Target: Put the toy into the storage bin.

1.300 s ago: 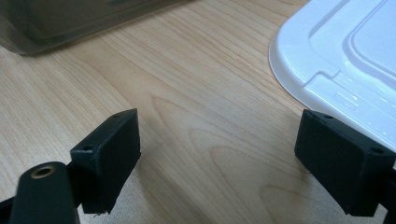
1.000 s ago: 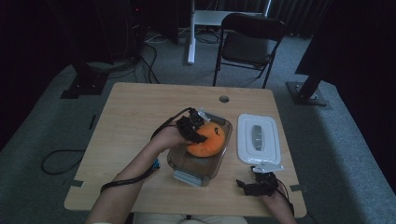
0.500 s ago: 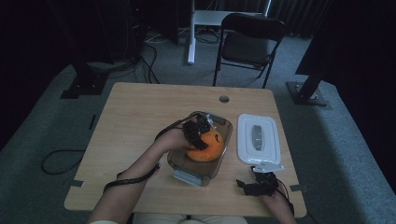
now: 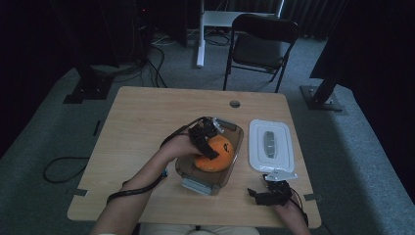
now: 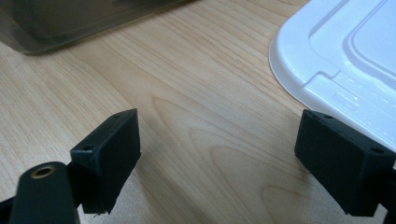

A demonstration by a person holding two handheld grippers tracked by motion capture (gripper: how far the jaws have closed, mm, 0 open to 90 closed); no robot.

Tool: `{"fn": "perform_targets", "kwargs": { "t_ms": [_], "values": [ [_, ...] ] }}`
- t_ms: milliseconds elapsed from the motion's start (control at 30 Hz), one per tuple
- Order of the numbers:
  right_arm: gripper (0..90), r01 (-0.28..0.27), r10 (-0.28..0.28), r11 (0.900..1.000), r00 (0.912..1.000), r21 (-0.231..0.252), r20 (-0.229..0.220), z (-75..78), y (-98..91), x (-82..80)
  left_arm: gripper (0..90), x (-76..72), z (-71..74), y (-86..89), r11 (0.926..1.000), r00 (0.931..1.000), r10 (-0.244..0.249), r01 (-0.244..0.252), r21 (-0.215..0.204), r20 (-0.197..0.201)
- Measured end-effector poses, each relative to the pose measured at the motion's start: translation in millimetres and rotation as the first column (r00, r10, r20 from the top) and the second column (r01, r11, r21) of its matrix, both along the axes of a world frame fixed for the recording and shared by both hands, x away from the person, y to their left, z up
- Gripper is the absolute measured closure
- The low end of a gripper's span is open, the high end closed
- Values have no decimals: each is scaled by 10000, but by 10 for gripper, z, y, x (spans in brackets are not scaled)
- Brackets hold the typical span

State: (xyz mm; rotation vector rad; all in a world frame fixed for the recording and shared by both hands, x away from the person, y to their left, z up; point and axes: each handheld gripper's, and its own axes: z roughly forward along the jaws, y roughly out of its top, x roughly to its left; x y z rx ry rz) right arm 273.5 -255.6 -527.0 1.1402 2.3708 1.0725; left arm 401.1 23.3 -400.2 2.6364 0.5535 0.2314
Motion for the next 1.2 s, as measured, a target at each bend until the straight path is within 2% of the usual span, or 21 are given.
{"fn": "perform_targets", "kwargs": {
  "t_ms": [67,100,167,267,367,500,633,700,967,1067,1133,1200],
  "values": [
    [136,2,-2,10000,10000,-4,8,-1,0,0,184,-3,18,39,9995,9999,172,-172,-274,-8],
    [136,4,-4,10000,10000,-10,7,-1,1,0,130,-5,22,56,9988,9996,294,-295,-391,-39],
    [136,3,-3,10000,10000,-12,12,-1,1,0,100,-18,32,89,9971,9991,398,-408,-647,-164],
    [136,14,-14,10000,10000,-27,13,0,2,-1,95,-46,54,134,9950,9987,479,-490,-870,-148],
    [137,11,-10,10000,10000,-78,36,-1,7,-2,20,-76,88,174,9935,9988,468,-481,-1031,-148],
    [136,33,-33,10000,10000,-45,31,-1,2,0,20,-128,143,243,9926,9991,430,-421,-1139,58],
    [137,55,-55,10000,10000,-72,43,-1,6,-1,20,-198,204,326,9887,9991,405,-378,-1451,157],
    [137,51,-51,9999,10000,-95,46,-1,8,-2,21,-240,231,359,9880,9982,502,-446,-1482,342],
    [136,56,-55,9999,10000,-147,71,-1,11,-3,36,-343,287,559,9835,9939,872,-750,-1644,679],
    [136,68,-67,9999,10000,-137,66,-1,10,-2,36,-376,289,657,9789,9931,969,-832,-1865,660],
    [136,68,-67,9999,10000,-152,70,-1,11,-3,36,-392,282,718,9782,9911,1121,-975,-1834,713],
    [137,66,-65,9999,10000,-150,70,-1,10,-3,37,-407,282,784,9731,9892,1315,-1162,-1990,652]
  ]
}}
